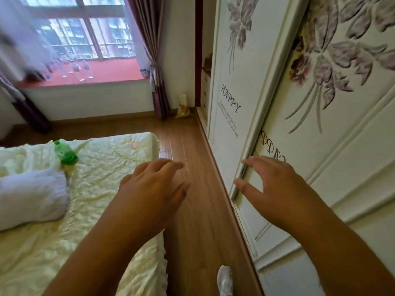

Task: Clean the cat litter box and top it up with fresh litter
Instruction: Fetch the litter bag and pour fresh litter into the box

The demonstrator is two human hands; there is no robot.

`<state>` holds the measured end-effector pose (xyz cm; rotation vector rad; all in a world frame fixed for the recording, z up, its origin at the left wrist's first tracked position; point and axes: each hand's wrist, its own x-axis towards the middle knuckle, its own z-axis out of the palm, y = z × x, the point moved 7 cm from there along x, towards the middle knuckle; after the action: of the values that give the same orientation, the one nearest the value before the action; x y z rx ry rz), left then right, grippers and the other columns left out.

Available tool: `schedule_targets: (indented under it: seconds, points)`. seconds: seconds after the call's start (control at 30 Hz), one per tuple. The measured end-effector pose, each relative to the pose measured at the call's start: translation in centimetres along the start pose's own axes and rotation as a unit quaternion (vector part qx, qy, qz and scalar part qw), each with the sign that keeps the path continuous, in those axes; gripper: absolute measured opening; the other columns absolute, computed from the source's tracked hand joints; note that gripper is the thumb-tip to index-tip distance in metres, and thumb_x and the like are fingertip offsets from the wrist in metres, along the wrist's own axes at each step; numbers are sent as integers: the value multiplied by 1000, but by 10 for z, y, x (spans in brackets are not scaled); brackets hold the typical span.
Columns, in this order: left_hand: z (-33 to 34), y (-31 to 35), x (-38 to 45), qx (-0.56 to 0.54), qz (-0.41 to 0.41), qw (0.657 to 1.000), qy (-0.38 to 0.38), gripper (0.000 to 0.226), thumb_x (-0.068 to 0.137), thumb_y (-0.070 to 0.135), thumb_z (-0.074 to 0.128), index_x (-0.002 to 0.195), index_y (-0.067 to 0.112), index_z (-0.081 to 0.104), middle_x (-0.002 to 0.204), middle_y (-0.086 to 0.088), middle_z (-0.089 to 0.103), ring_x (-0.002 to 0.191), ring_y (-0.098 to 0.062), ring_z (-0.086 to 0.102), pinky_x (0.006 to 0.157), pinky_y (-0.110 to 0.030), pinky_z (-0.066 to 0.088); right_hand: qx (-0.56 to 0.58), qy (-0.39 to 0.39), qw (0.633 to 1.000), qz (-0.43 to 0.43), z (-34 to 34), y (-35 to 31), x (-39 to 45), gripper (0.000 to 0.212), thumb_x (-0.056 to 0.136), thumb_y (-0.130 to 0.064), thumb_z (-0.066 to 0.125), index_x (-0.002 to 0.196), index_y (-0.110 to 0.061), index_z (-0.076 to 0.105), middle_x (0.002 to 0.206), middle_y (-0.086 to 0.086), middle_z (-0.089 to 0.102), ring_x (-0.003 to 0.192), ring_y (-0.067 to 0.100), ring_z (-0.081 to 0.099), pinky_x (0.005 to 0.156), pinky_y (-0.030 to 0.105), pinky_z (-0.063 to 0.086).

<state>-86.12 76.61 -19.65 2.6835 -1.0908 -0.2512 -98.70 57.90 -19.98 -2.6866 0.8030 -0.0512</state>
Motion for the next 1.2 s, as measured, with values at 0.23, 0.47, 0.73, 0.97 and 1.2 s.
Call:
schedule_targets:
  seconds: [0.23, 0.47, 0.73, 0.97, 1.2]
  points:
    - [-31, 21, 100, 9, -46, 997, 56, 58, 95, 65, 31, 150, 47, 30, 159, 21, 30, 149, -9, 24, 122, -41, 27, 15, 10, 997, -78, -34, 12, 127, 56, 96, -58, 48, 147, -37, 39, 153, -13, 41, 142, 12, 33, 112, 32, 33]
    - [-32, 28, 186, -17, -95, 992, 85, 59, 94, 66, 30, 150, 46, 31, 158, 21, 32, 148, -8, 26, 121, -41, 29, 7, -13, 991, -136, -49, 23, 233, 57, 95, -60, 46, 146, -37, 40, 151, -14, 44, 140, 10, 38, 114, 35, 36]
    - [-13, 5, 269, -39, -122, 989, 67, 55, 96, 64, 34, 148, 46, 35, 156, 23, 35, 147, -7, 27, 119, -41, 29, -5, -49, 989, -138, -32, 37, 320, 58, 95, -61, 46, 148, -38, 38, 153, -15, 41, 142, 10, 35, 115, 38, 37]
    - [-18, -40, 372, -45, -109, 991, 62, 55, 95, 64, 34, 147, 45, 36, 155, 23, 36, 147, -7, 27, 118, -40, 30, -25, -47, 993, -105, -26, 29, 418, 56, 95, -61, 46, 146, -39, 38, 153, -16, 40, 141, 10, 36, 112, 35, 37]
    - [-53, -98, 494, -38, -73, 995, 48, 56, 96, 63, 33, 149, 45, 34, 156, 22, 34, 147, -7, 27, 118, -38, 29, -33, -27, 996, -76, -29, -16, 538, 57, 96, -61, 45, 147, -39, 37, 155, -16, 38, 142, 11, 35, 112, 34, 35]
